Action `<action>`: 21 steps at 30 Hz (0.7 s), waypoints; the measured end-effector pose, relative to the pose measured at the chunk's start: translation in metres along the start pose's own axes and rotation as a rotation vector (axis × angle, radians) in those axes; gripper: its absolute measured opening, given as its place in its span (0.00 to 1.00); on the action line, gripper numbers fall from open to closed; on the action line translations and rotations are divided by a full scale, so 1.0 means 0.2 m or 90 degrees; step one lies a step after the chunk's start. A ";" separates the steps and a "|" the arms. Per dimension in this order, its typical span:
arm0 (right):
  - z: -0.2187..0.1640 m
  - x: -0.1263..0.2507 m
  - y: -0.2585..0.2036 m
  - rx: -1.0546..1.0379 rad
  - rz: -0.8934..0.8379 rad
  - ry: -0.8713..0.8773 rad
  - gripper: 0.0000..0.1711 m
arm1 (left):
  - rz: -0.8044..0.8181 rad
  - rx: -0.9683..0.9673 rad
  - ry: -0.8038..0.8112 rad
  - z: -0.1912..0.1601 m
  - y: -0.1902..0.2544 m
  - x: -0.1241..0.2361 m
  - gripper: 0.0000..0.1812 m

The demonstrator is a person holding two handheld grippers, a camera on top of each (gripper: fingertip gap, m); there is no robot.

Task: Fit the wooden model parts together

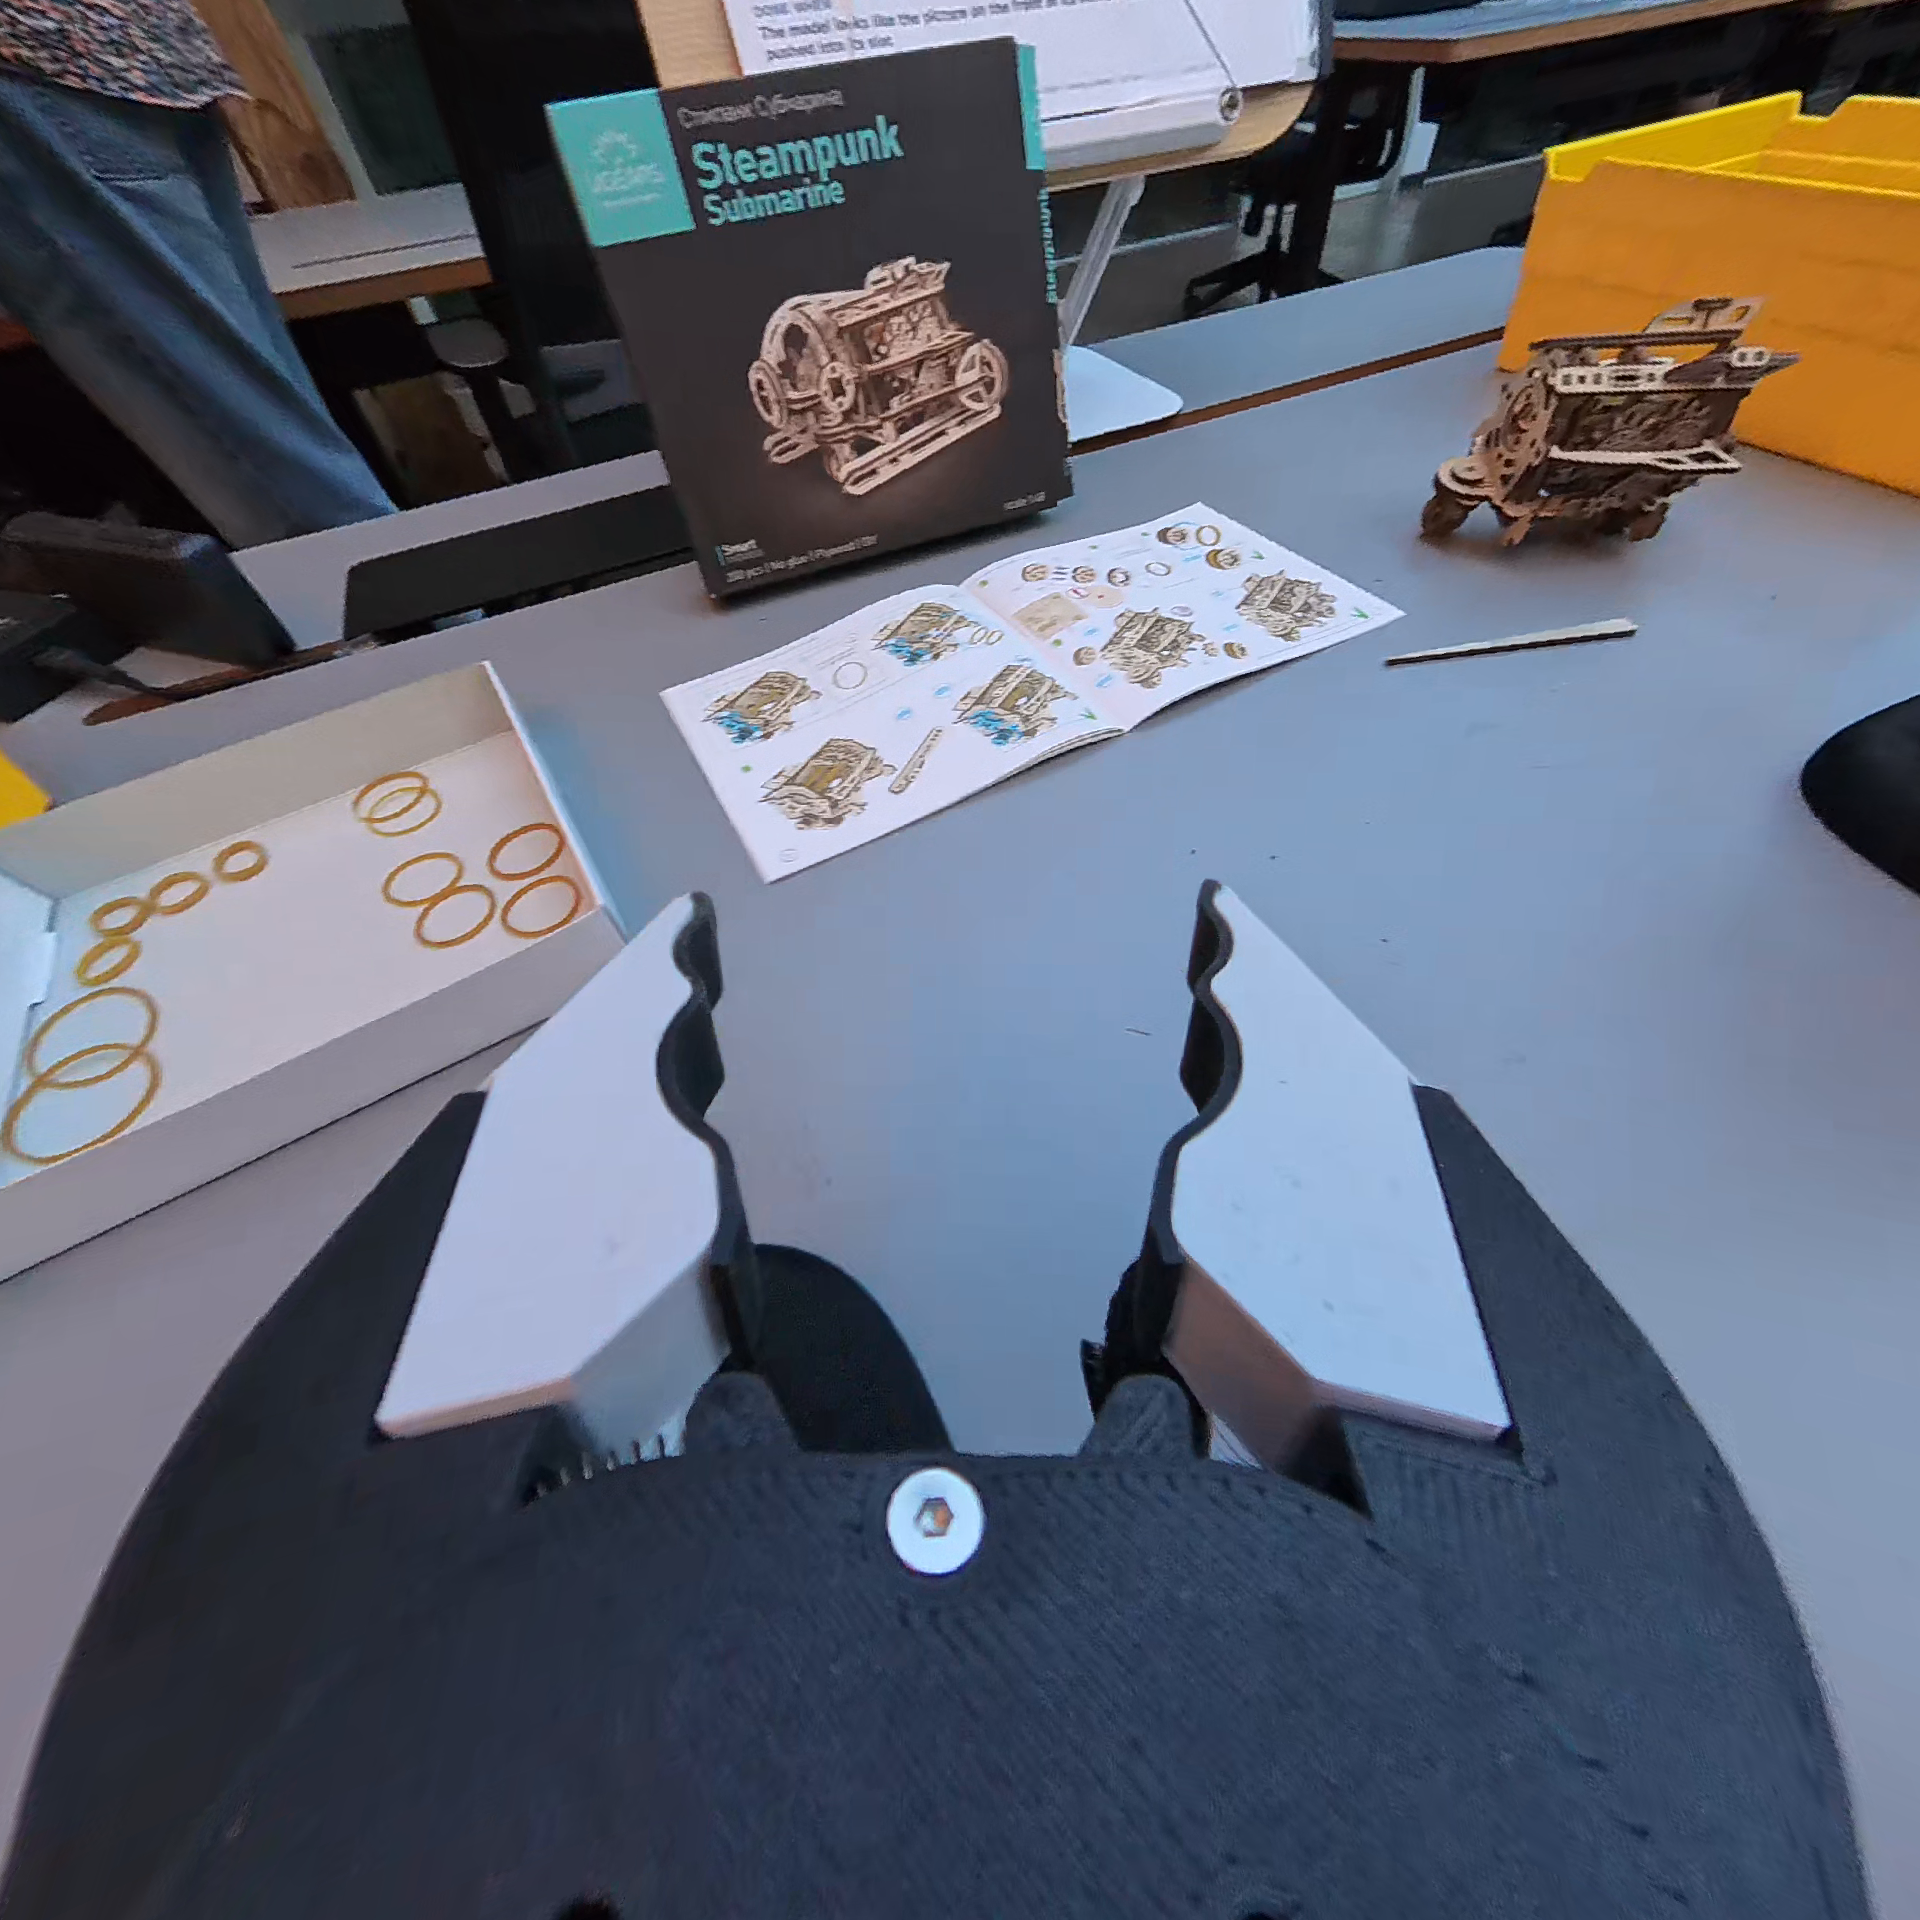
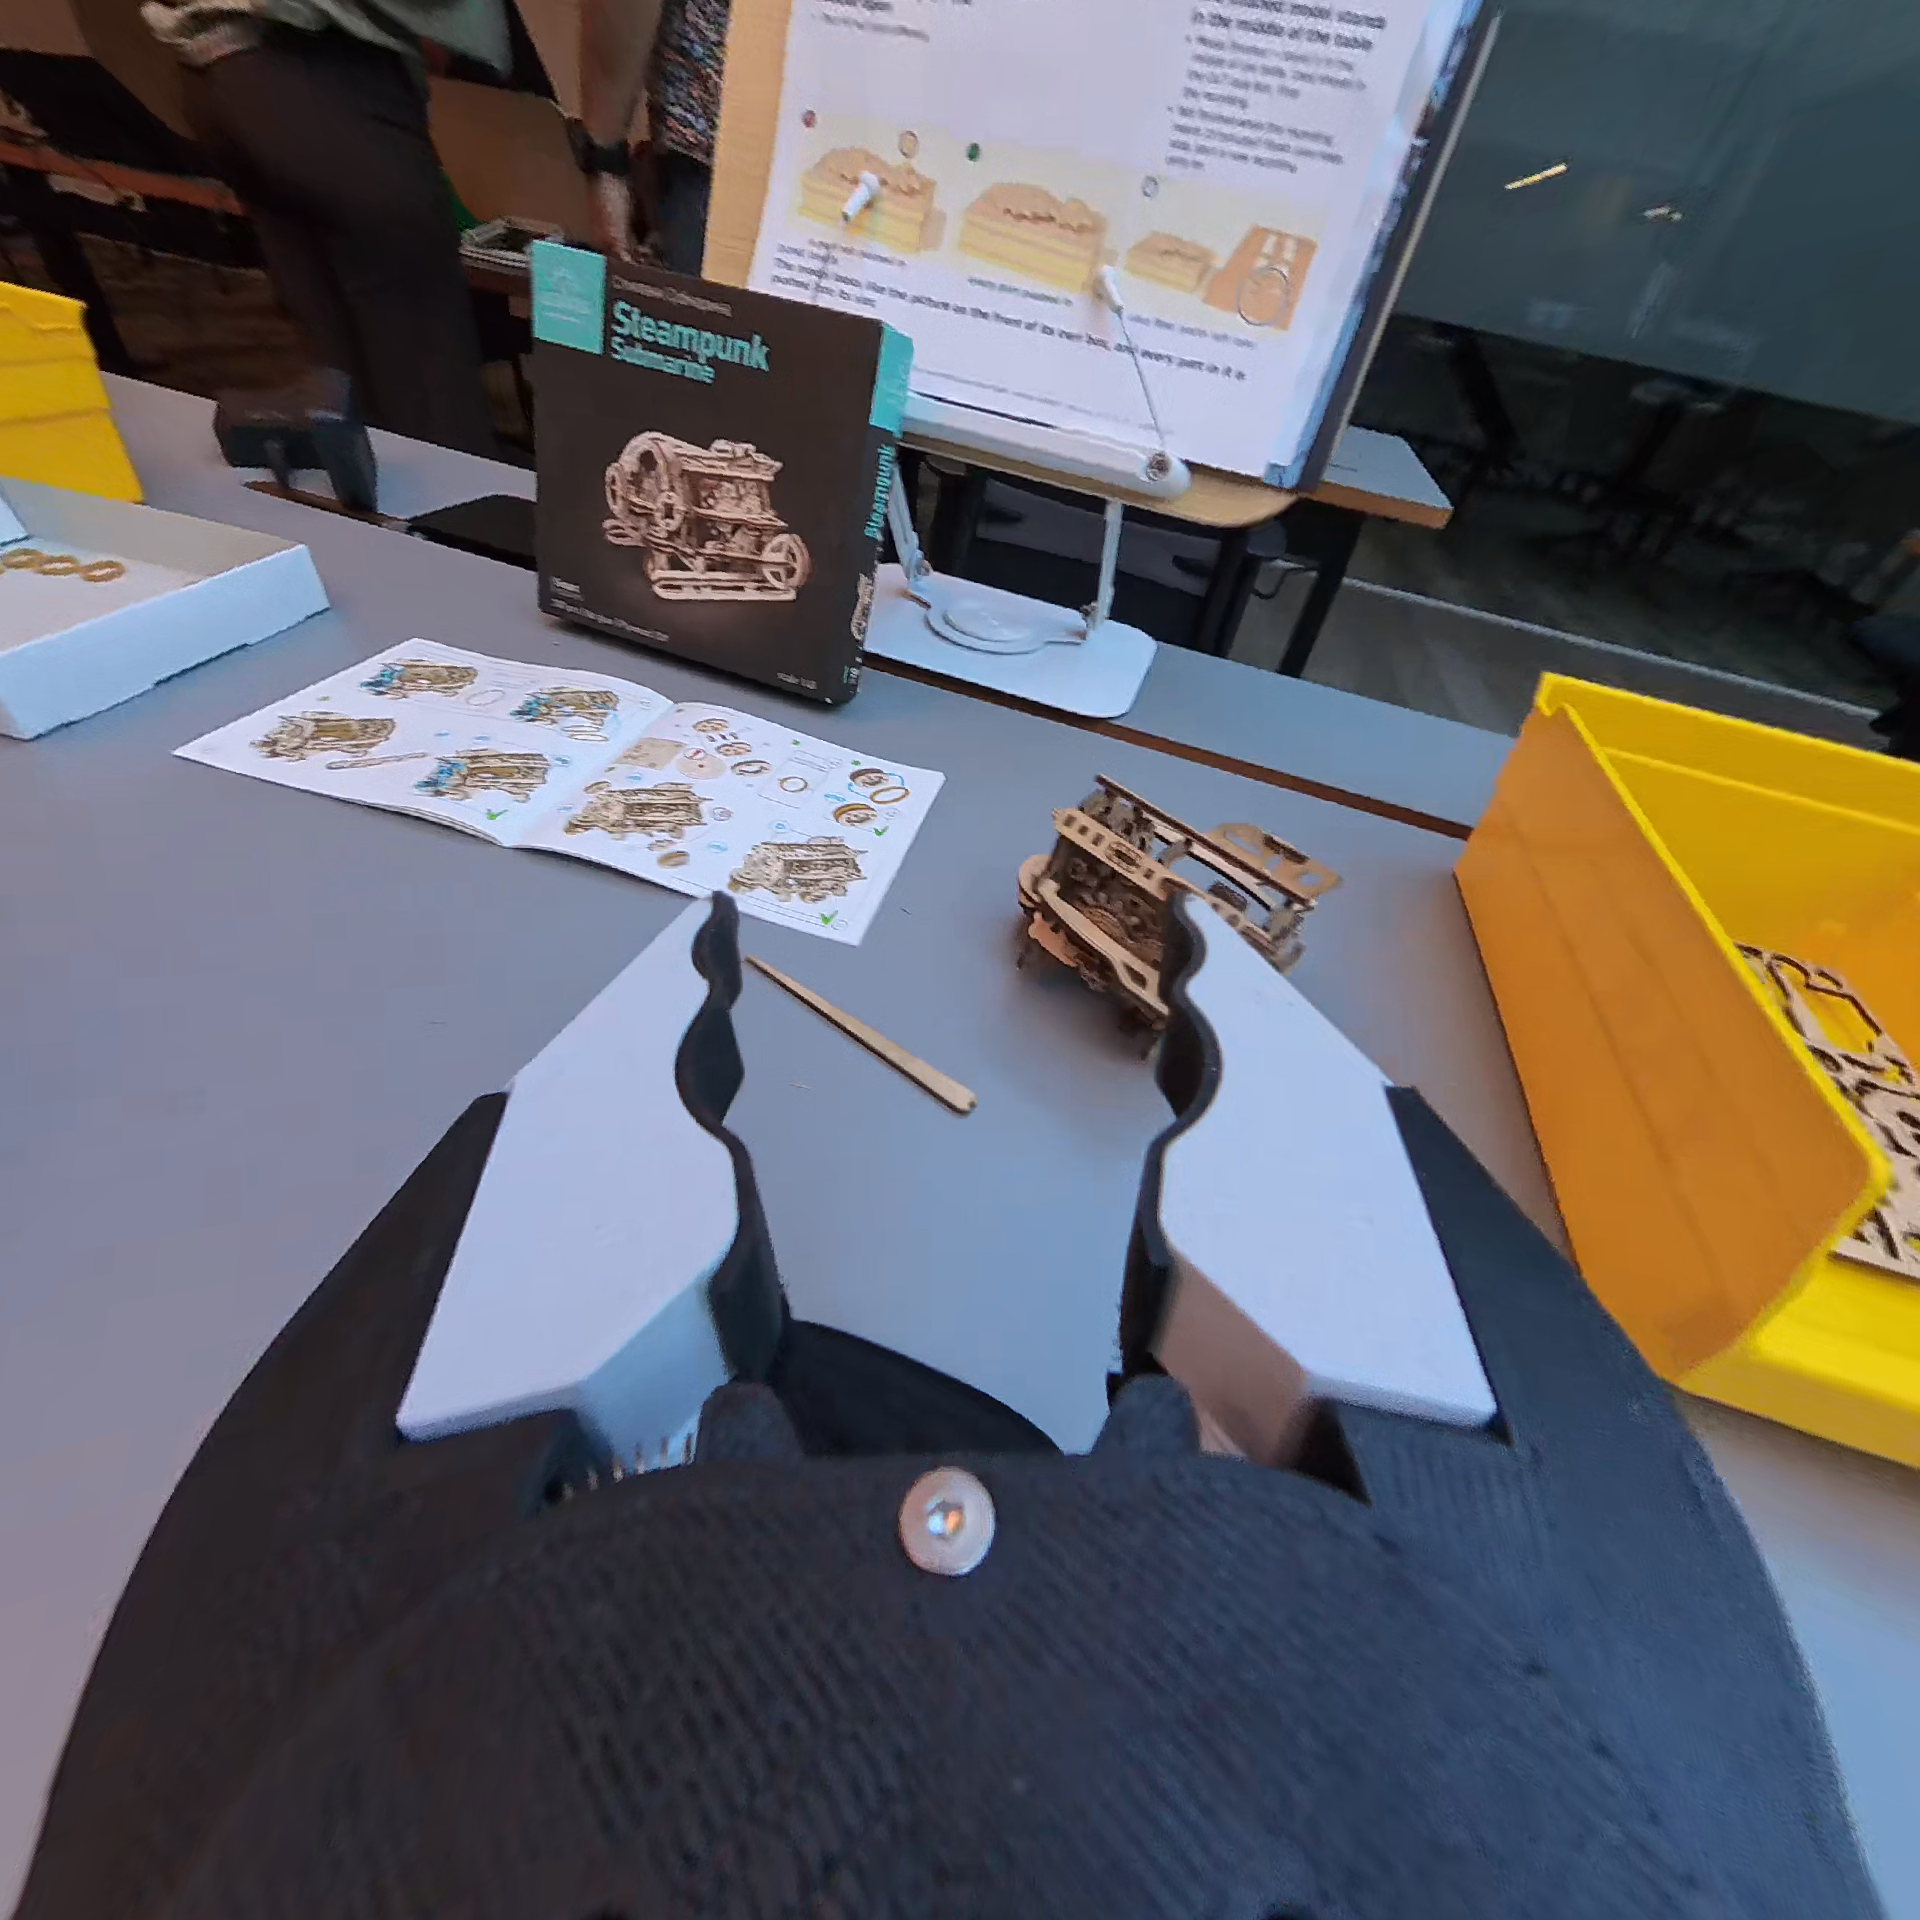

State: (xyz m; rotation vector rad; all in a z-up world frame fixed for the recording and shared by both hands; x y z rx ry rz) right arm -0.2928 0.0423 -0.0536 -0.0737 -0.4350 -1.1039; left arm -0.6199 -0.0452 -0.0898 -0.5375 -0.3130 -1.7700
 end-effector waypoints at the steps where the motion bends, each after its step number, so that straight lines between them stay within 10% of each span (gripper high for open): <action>1: 0.02 -0.01 -0.06 0.000 0.031 0.009 0.46 | 0.013 0.001 0.005 -0.01 -0.03 0.02 0.50; 14: 0.27 -0.16 -0.99 0.238 0.441 0.068 0.48 | -0.065 -0.017 0.121 0.36 -0.13 0.10 0.46; 21: 0.57 -0.45 -1.08 0.189 0.391 0.102 0.45 | -0.073 -0.033 0.173 0.64 -0.27 -0.04 0.44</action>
Point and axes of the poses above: each gripper's, where its closed fingertips meet, x back along the fingers, z out of its top, y = z × x across the jaws, the point moved 2 cm from there along x, back along the fingers, and after that the axes turned 13 degrees about -y, right-handed, at the moved point
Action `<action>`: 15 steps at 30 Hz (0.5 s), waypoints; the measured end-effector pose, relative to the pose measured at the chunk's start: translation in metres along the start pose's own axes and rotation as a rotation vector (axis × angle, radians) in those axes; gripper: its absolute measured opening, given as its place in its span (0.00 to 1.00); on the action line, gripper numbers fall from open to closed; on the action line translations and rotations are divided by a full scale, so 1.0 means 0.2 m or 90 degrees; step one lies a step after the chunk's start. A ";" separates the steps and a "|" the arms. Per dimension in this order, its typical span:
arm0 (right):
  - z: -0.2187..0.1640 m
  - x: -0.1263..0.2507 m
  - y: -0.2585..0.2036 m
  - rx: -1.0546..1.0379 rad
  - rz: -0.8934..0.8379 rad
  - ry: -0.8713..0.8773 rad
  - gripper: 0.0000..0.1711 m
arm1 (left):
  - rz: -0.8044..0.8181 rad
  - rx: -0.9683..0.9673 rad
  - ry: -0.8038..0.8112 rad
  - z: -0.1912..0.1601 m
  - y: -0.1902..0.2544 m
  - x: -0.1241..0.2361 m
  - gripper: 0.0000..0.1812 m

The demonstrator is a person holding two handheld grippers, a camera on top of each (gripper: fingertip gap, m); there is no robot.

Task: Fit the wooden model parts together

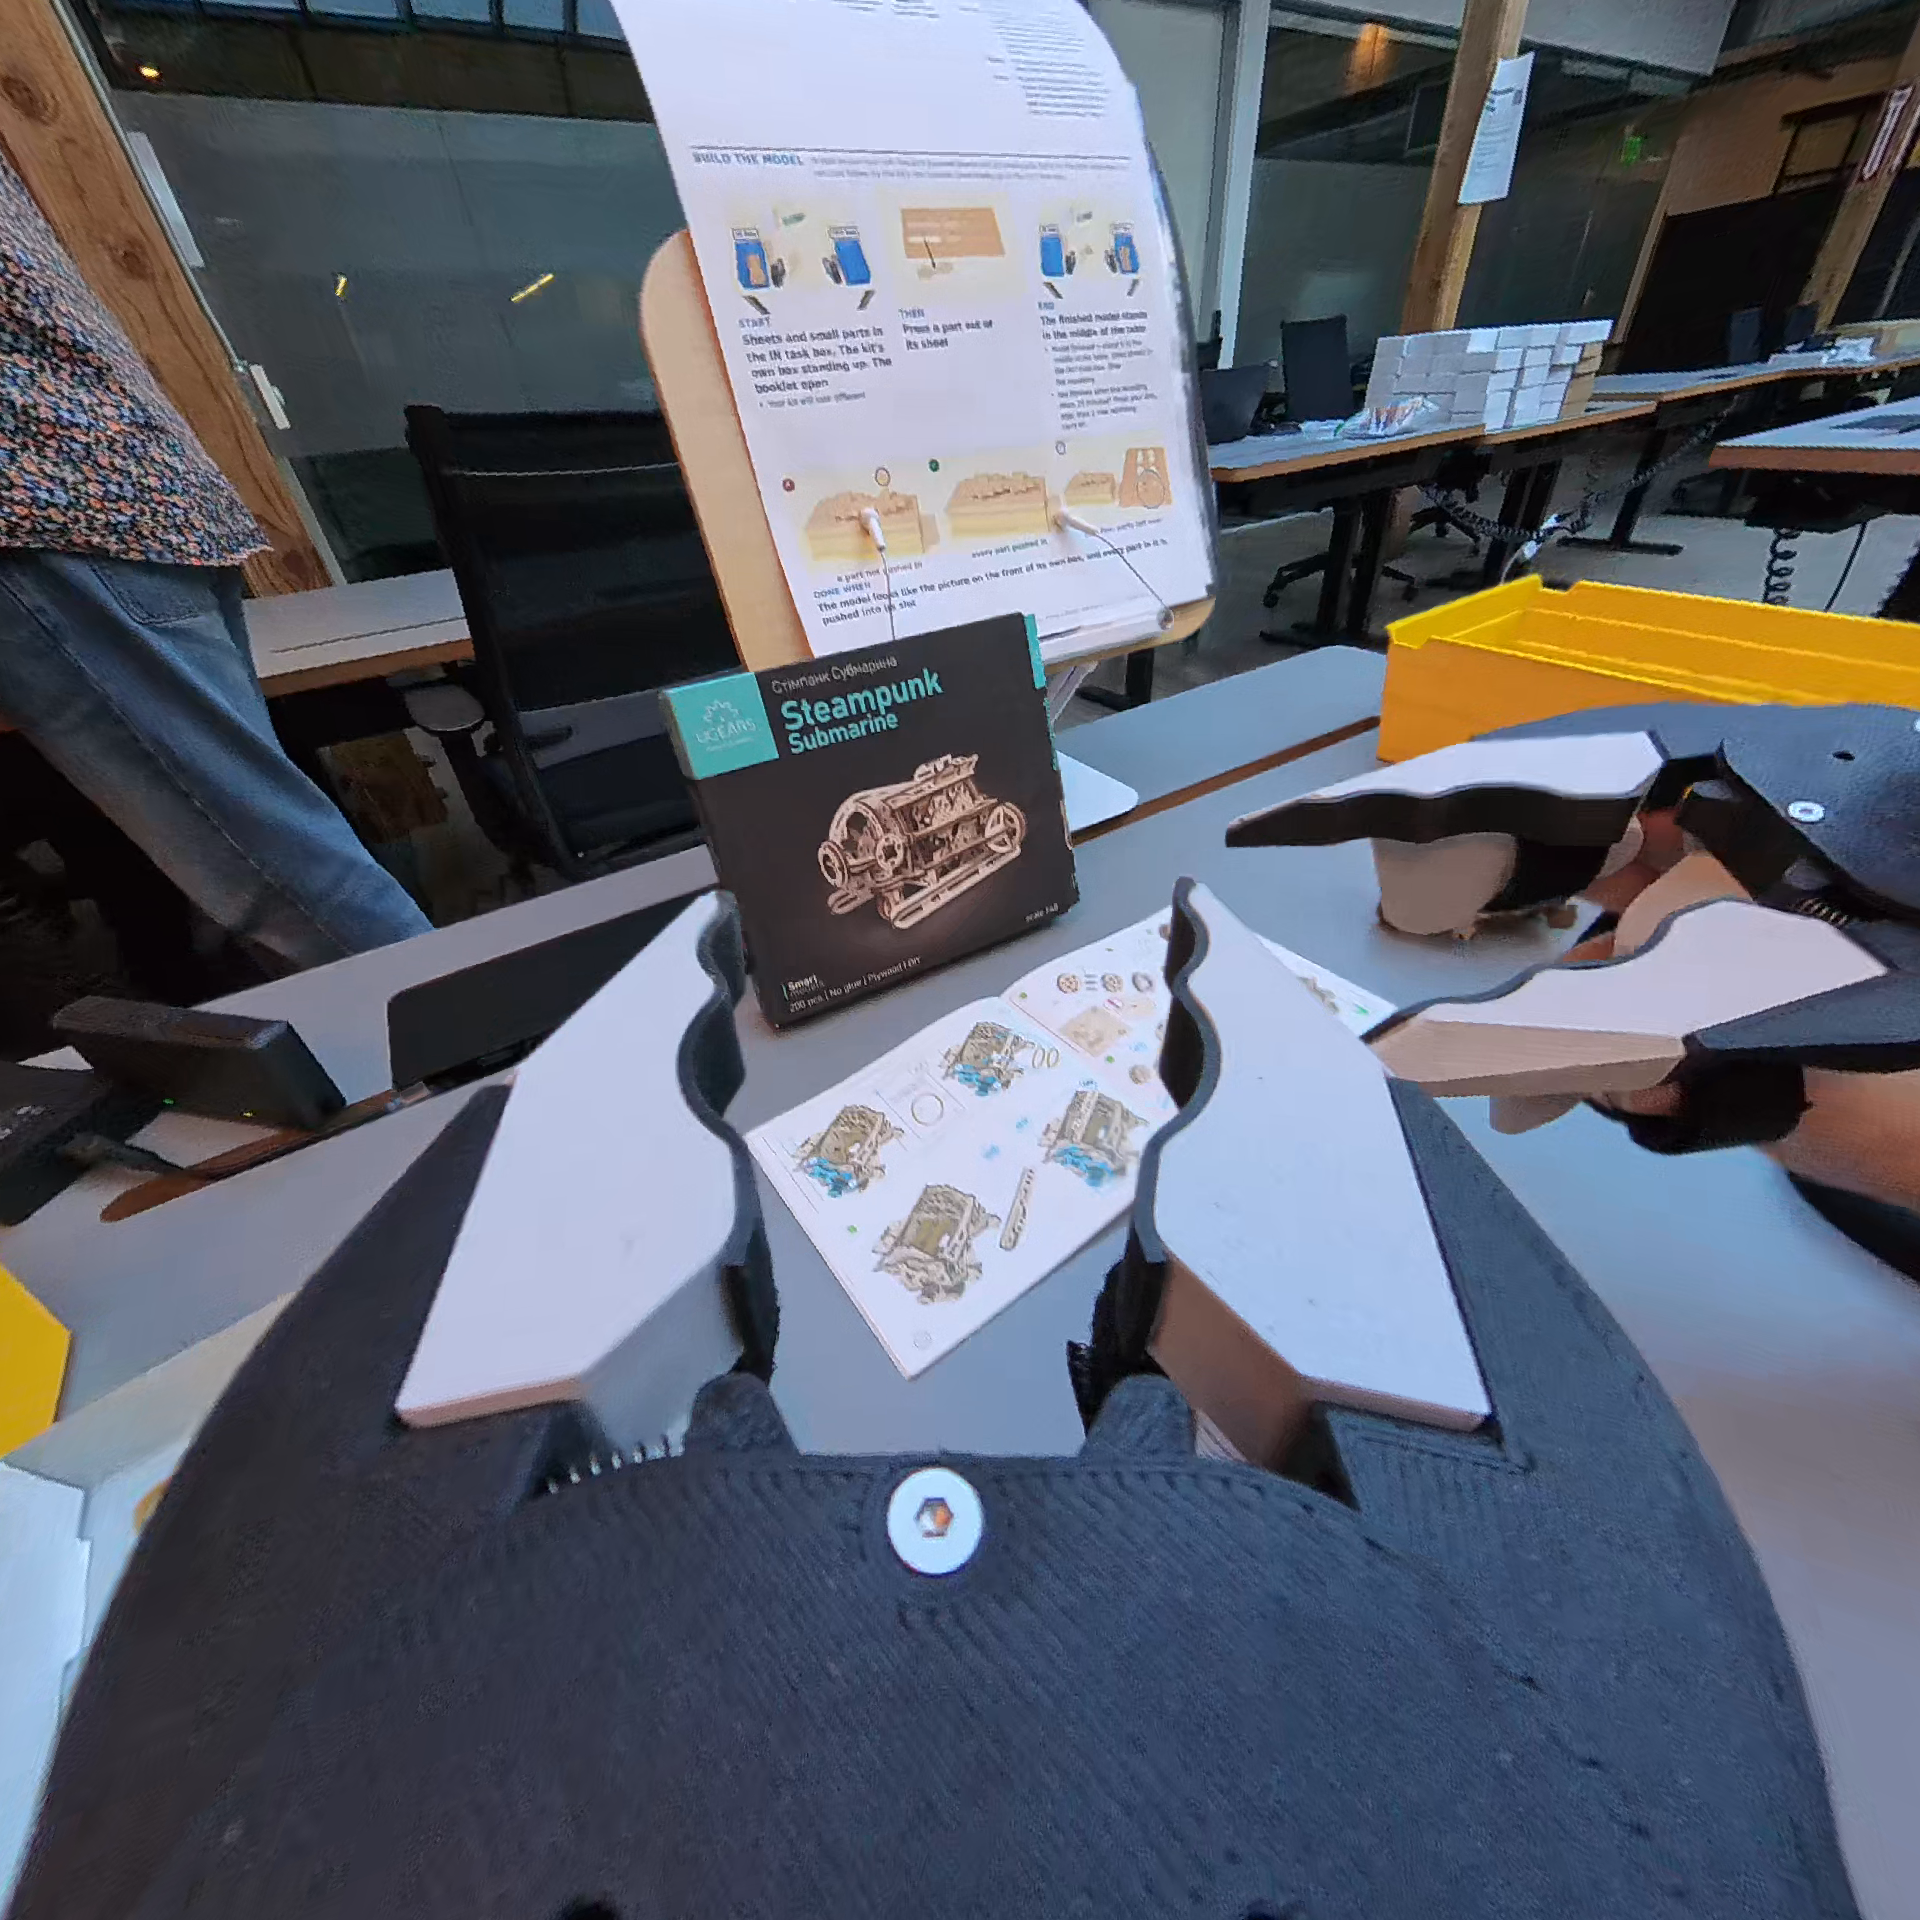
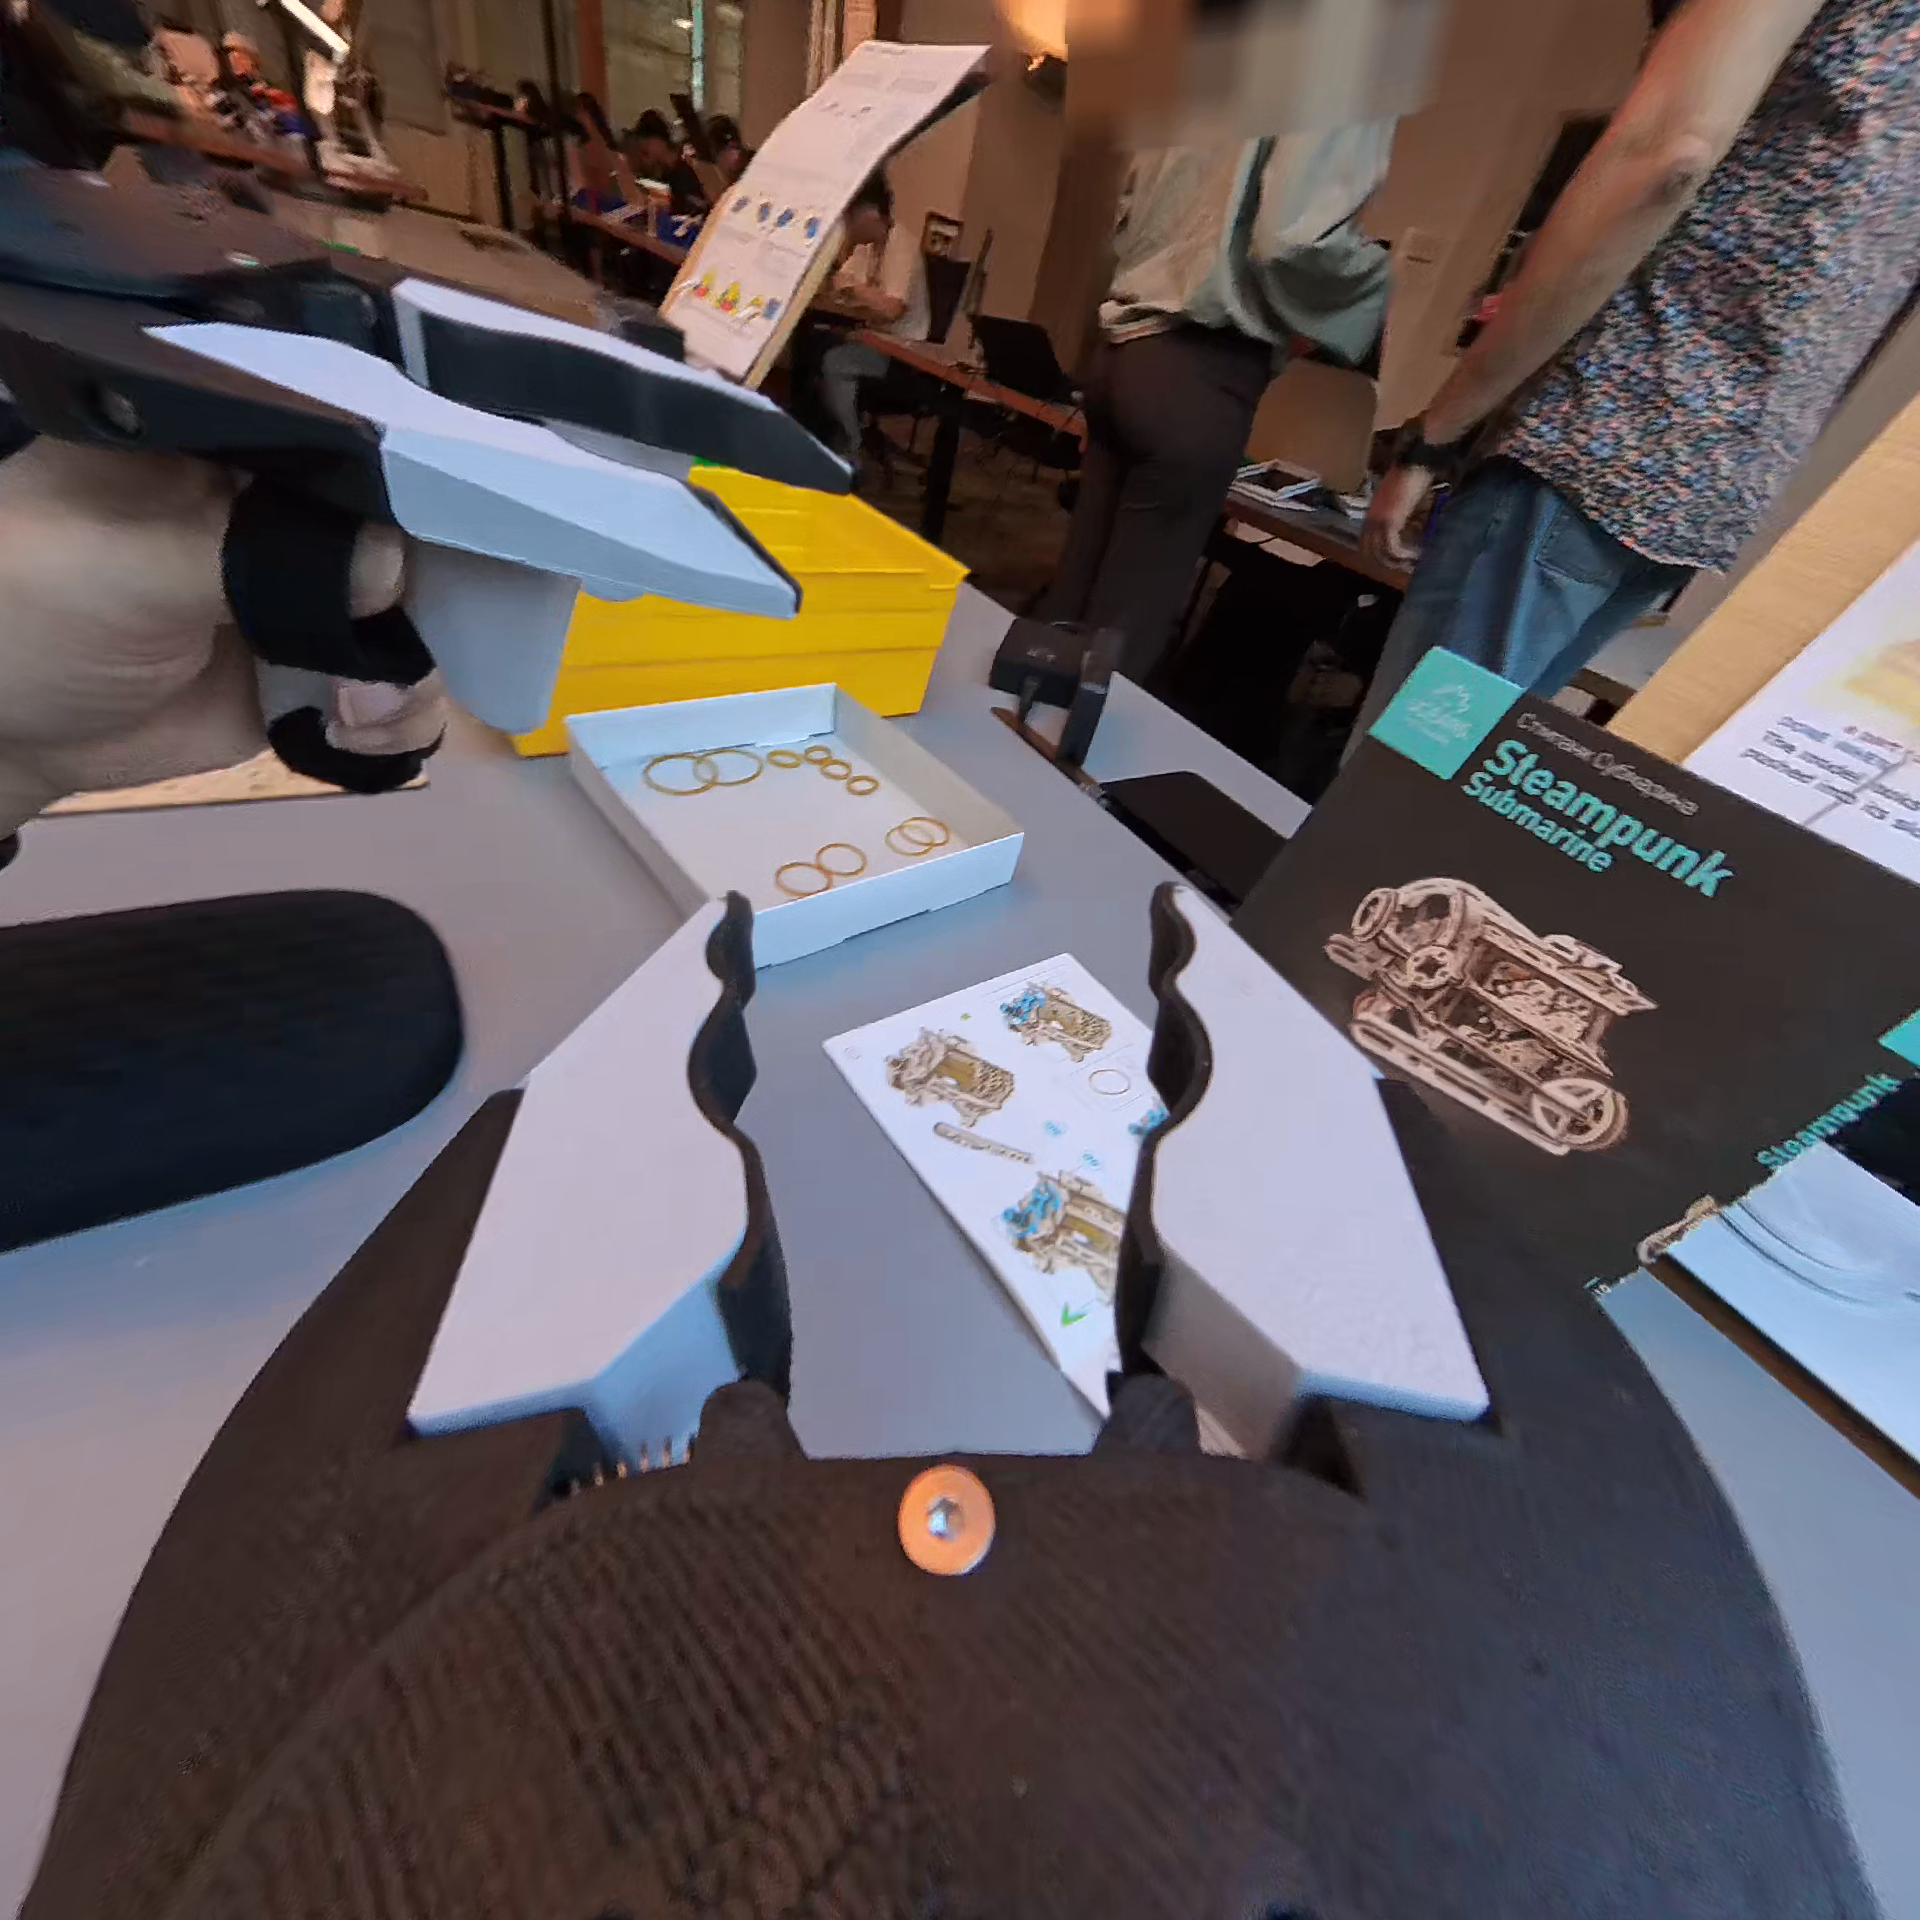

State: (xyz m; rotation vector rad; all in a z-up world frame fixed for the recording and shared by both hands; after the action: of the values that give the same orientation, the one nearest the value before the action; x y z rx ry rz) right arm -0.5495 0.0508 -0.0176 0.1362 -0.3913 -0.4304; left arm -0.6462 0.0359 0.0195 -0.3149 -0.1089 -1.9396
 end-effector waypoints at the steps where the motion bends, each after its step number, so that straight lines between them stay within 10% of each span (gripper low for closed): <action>1: 0.00 -0.02 0.04 -0.019 -0.017 0.009 0.45 | -0.005 0.008 0.005 0.03 -0.03 -0.03 0.44; 7: -0.22 -0.03 0.15 0.007 -0.072 -0.009 0.44 | -0.093 0.079 0.042 0.12 -0.10 -0.20 0.42; 15: -0.23 -0.04 0.19 0.006 -0.077 -0.011 0.44 | -0.059 0.064 -0.003 -0.18 -0.10 -0.31 0.36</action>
State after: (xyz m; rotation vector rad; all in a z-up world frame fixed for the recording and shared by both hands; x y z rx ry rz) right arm -0.5235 0.0894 -0.0541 0.1654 -0.4033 -0.5495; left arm -0.6496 0.0904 -0.0309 -0.2509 -0.2262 -2.0178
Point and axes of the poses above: each gripper's, where its closed fingertips meet, x back along the fingers, z out of its top, y = z × x across the jaws, the point moved 2 cm from there along x, back along the fingers, and after that the axes turned 13 degrees about -y, right-handed, at the moved point
